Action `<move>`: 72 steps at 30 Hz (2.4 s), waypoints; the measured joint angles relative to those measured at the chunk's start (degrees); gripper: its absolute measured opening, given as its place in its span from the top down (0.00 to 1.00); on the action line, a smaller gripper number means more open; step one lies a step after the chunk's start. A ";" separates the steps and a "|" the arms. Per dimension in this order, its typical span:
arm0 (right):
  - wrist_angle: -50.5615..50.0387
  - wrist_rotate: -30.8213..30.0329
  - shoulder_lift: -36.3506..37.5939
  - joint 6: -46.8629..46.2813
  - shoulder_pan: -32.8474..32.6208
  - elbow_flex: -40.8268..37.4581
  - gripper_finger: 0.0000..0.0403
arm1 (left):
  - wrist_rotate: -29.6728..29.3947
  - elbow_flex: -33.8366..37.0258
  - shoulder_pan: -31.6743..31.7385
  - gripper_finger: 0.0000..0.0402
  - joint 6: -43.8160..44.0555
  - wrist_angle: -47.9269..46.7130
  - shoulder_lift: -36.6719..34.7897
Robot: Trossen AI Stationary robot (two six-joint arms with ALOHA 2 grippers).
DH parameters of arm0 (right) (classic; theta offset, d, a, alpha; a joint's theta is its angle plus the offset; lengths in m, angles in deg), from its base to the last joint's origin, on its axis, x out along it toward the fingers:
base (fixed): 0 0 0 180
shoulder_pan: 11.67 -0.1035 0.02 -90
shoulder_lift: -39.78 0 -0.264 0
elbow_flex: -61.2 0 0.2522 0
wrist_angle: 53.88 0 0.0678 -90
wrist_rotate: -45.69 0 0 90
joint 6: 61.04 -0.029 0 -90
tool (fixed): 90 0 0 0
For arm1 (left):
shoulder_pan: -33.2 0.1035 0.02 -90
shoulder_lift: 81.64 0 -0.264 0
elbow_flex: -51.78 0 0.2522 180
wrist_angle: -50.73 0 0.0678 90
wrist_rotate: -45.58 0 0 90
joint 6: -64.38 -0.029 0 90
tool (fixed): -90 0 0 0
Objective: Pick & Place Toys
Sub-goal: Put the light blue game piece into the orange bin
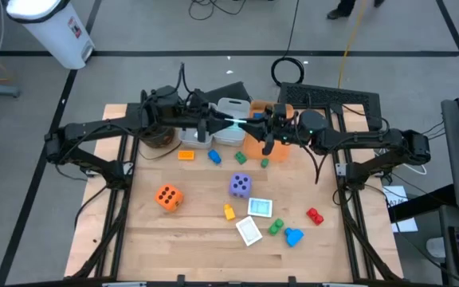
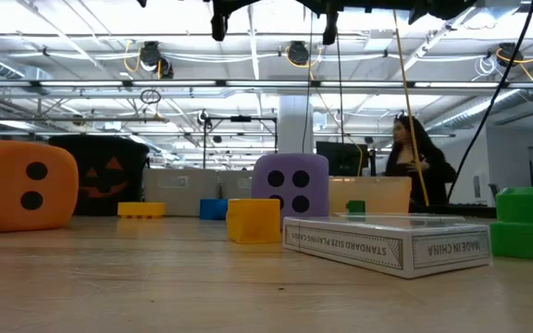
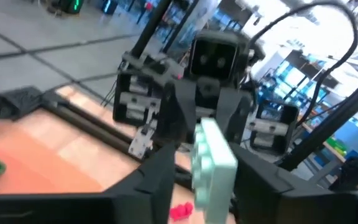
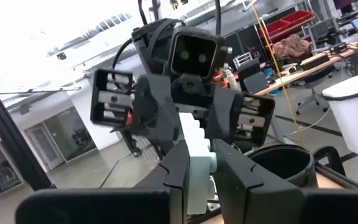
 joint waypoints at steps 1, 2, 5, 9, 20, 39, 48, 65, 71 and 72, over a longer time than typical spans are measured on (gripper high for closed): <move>0.30 0.07 0.00 0.44 0.12 0.00 0.91 | 0.00 0.00 0.15 0.58 -0.01 0.79 0.00; 0.30 0.09 0.10 1.01 0.24 0.00 0.91 | 0.04 0.00 0.40 0.55 0.00 1.54 -0.02; -0.95 -0.08 0.97 3.07 0.48 0.04 0.91 | 2.84 0.00 1.94 0.50 0.84 5.44 -0.18; -6.26 -0.26 3.03 5.79 1.38 0.15 0.91 | 9.25 -0.17 5.47 0.47 2.99 9.93 -2.76; -55.63 -17.05 5.77 27.90 1.83 14.63 0.91 | 10.12 -0.07 13.62 0.46 2.81 7.11 -10.19; -66.22 -20.04 -2.38 44.32 5.26 19.28 0.91 | 10.54 -0.07 14.74 0.46 3.02 1.45 -10.51; -78.12 -27.59 -7.38 55.76 6.22 19.26 0.91 | 10.51 -0.07 14.74 0.46 3.16 1.44 -10.51; -77.90 -33.45 -26.85 59.00 10.82 19.23 0.91 | 10.01 -0.07 14.04 0.46 4.14 0.67 -10.49; -78.21 -33.30 -29.77 59.19 11.22 19.23 0.91 | 9.98 -0.04 14.08 0.46 4.19 -0.81 -10.49; -78.19 -33.27 -29.76 59.35 11.23 19.21 0.91 | 9.99 -0.04 14.08 0.46 4.19 -0.78 -10.49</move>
